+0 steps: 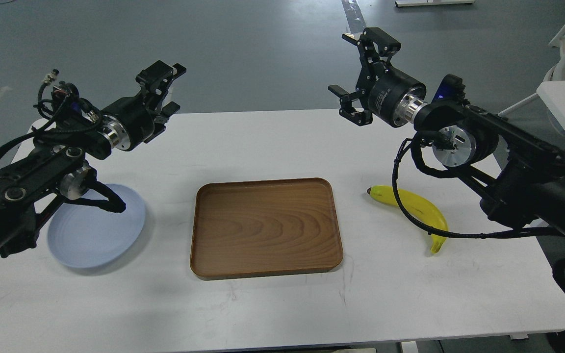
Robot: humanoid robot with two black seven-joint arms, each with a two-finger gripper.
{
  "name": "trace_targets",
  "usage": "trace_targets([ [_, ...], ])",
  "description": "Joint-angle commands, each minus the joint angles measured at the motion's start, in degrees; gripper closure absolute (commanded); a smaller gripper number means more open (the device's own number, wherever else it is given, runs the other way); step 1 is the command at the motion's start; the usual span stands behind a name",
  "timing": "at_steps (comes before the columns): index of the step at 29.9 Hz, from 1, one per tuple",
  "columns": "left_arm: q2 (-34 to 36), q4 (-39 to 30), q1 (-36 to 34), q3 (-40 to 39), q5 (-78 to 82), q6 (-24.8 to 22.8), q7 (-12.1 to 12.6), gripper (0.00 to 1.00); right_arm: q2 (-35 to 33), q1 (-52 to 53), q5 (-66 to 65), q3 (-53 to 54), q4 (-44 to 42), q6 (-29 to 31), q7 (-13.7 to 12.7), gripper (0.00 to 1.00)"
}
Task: Place banana on plate with both arms
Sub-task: 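Lower the left gripper to the edge of the light blue plate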
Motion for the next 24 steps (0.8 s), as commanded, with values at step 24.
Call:
trace_targets([
  [24,23.09,0.95,8.23,33.3,19.74,23.33,-13.76,0.09,4.7,14.02,0.09,1.05,-5.19,-0.19,-0.4,0.0],
])
